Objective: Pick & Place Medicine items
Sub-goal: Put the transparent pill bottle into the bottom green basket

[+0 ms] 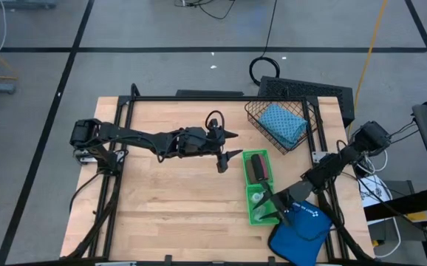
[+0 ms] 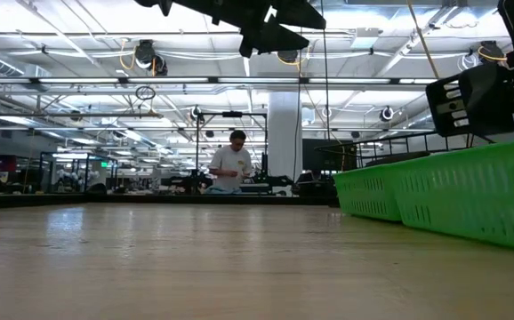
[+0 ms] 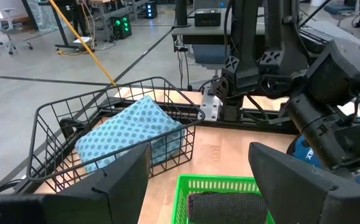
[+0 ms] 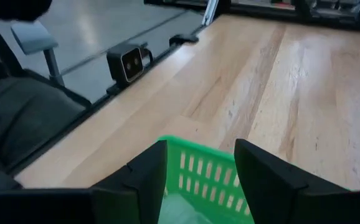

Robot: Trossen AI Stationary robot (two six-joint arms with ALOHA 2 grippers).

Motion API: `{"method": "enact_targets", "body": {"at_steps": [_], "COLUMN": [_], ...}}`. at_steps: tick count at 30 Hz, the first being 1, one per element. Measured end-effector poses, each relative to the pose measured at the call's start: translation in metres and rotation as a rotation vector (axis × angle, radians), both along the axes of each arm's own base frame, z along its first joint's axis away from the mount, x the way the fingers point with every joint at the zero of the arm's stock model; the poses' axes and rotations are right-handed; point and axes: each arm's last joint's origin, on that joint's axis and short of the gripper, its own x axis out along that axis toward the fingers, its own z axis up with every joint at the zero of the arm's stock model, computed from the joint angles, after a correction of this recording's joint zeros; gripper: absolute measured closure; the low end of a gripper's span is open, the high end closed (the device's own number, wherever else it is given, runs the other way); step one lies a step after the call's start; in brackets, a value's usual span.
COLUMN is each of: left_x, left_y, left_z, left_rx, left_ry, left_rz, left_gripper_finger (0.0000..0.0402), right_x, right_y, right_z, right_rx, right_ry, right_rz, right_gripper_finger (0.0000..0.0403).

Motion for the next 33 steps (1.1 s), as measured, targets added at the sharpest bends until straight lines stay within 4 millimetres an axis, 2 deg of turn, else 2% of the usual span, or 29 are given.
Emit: {"method": "enact_targets", "body": {"at_steps": [4, 9, 13, 20, 33], "left_x": [0.000, 0.000, 0.000, 0.000, 0.000], "left_y": [0.000, 0.000, 0.000, 0.000, 0.001], "left_z": [0.000, 0.000, 0.000, 0.000, -0.001], "left_rx": [0.000, 0.000, 0.000, 0.000, 0.005], "left_ry": [0.004, 0.004, 0.004, 0.005, 0.017], "left_rz": [0.000, 0.000, 0.000, 0.001, 0.011], "left_gripper_finger": [0.0121, 0.0121, 0.0121, 0.0121, 0.0121], "right_x": [0.003, 0.009, 0.009, 0.007, 0.009], "right_y": [0.002, 0.007, 0.010, 0.011, 0.011], "right_z": [0.009, 0.026, 0.036, 0.036, 0.033], "right_rx": [-0.064, -0.258, -0.406, -0.415, -0.457], "right_ry": [0.092, 0.344, 0.442, 0.511, 0.498], "right_rz": [0.000, 0.009, 0.061, 0.138, 0.133], "right_gripper_finger": [0.0215, 0.0183, 0.0169, 0.0177, 0.0187]}}
